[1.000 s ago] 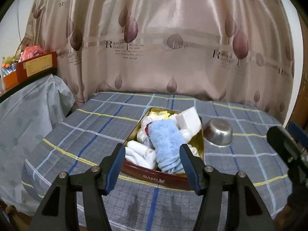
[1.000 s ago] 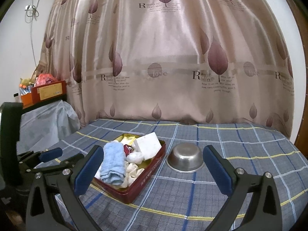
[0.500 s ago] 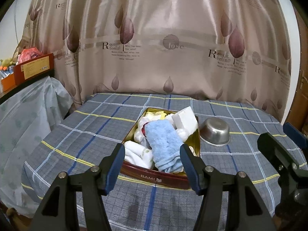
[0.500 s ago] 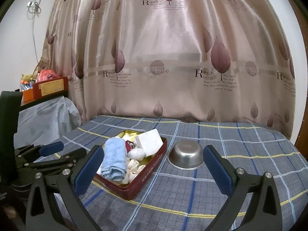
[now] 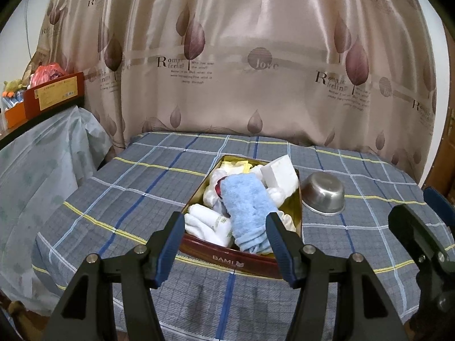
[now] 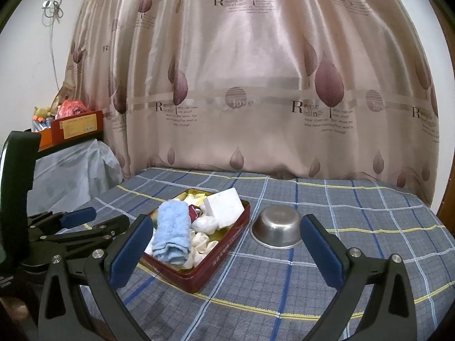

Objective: Organize soft objects

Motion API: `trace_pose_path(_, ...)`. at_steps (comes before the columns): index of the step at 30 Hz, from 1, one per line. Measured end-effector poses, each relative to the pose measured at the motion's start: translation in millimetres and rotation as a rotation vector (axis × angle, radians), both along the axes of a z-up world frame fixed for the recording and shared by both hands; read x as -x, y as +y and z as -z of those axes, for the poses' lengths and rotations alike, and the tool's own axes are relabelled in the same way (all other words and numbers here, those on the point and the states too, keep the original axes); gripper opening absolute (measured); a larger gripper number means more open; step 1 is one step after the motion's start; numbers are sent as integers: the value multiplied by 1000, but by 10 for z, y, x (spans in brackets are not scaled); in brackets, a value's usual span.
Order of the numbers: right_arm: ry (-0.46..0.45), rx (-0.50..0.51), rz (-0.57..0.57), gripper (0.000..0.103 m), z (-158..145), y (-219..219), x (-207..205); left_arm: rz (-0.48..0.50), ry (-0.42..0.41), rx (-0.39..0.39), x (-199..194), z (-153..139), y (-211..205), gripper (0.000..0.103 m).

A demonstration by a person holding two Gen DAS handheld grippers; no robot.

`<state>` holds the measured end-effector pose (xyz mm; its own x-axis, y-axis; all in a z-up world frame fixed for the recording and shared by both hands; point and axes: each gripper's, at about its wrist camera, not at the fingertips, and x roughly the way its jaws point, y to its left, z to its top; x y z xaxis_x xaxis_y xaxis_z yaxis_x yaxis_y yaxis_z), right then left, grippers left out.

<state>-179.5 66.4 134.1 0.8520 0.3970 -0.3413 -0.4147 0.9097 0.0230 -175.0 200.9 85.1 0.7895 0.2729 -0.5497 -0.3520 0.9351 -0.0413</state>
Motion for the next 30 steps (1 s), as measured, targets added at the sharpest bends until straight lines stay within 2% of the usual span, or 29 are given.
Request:
trace_pose_path(11,4,2,-8,102,8,-5,-8,-4,14,-31,-21,30,-31,61)
trace_pose_path(30,4,3,-6,102,7,-1,-11,-11,13,-28,-18,46,-31,61)
